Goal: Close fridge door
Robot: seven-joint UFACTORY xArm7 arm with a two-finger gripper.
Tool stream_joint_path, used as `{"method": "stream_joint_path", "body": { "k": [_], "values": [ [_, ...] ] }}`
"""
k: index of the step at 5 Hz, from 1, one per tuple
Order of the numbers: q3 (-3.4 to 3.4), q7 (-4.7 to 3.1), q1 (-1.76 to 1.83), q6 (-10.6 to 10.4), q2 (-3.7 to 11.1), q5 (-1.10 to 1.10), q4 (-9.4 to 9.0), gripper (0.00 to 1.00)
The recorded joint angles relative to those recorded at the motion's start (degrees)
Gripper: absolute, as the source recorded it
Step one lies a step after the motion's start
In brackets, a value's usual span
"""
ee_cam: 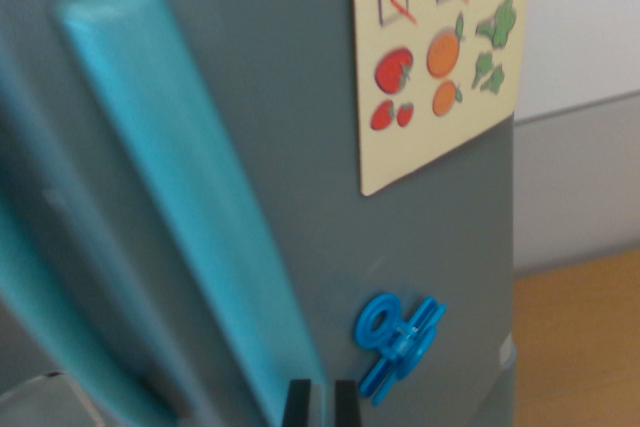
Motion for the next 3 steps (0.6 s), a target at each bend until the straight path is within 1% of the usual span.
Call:
{"method": "stream_joint_path", "body": {
  "k": [1, 2, 3],
  "values": [
    [-0.03, 0.0, 0.0, -0.01, 4.59, 0.0, 2.28, 1.0],
    [-0.03, 0.0, 0.0, -0.01, 4.59, 0.0, 2.28, 1.0],
    [-0.07, 0.0, 0.0, -0.03, 8.91, 0.0, 4.83, 1.0]
  ]
}}
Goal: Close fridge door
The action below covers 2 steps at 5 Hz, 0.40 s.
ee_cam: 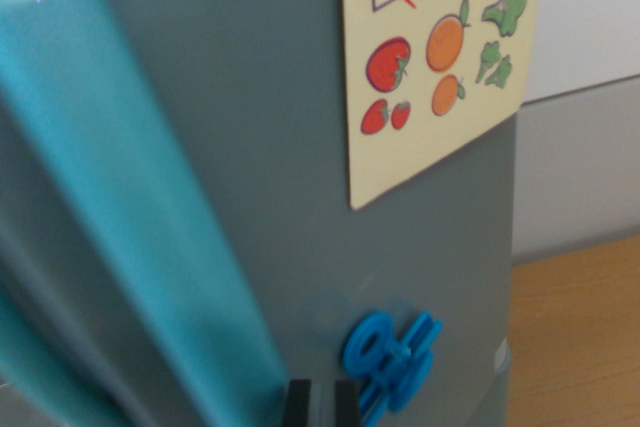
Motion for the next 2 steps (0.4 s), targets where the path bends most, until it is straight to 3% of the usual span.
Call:
{"method": "stream_joint_path", "body": {
  "k": [1, 2],
  "values": [
    [0.0, 0.0, 0.0, 0.0, 0.0, 0.0, 0.0, 1.0],
    [0.08, 0.0, 0.0, -0.02, 3.83, 0.0, 2.63, 1.0]
  ]
}}
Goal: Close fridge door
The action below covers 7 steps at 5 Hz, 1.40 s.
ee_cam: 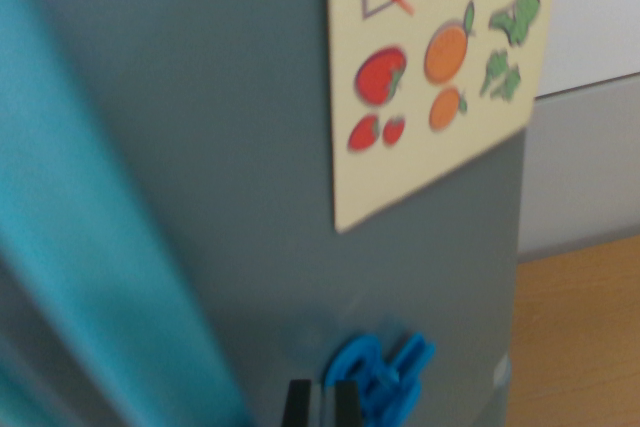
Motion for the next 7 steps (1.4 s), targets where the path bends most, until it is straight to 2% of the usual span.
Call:
{"method": "stream_joint_path", "body": {
  "k": [1, 2, 3, 4, 5, 6, 7],
  "values": [
    [0.0, 0.0, 0.0, 0.0, 0.0, 0.0, 0.0, 1.0],
    [0.51, 0.0, 0.0, -0.01, 3.48, 0.0, 2.5, 1.0],
    [0.51, 0.0, 0.0, -0.01, 3.48, 0.0, 2.5, 1.0],
    [1.91, 0.0, 0.03, -0.02, 6.71, 0.0, 4.76, 1.0],
    [1.91, 0.0, 0.03, -0.02, 6.71, 0.0, 4.76, 1.0],
    [3.27, 0.0, 0.03, -0.02, 9.84, 0.0, 7.5, 1.0],
    [3.27, 0.0, 0.03, -0.02, 9.84, 0.0, 7.5, 1.0]
  ]
}}
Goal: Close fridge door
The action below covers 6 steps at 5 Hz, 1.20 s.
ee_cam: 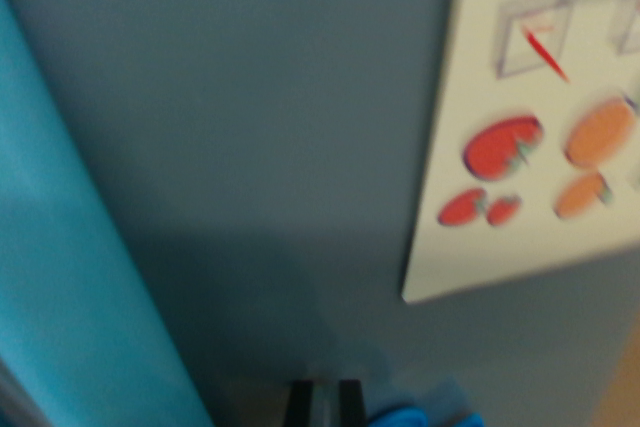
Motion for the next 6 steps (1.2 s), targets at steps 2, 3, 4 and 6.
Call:
{"method": "stream_joint_path", "body": {
  "k": [2, 3, 4, 6],
  "values": [
    [0.91, 0.0, 0.0, 0.0, 2.98, 0.0, 3.14, 1.0],
    [2.01, 0.0, 0.0, -0.01, 5.6, 0.0, 5.89, 1.0],
    [2.01, 0.0, 0.0, -0.01, 5.6, 0.0, 5.89, 1.0],
    [2.39, 0.0, 0.0, -0.01, 6.56, 0.0, 6.79, 1.0]
  ]
}}
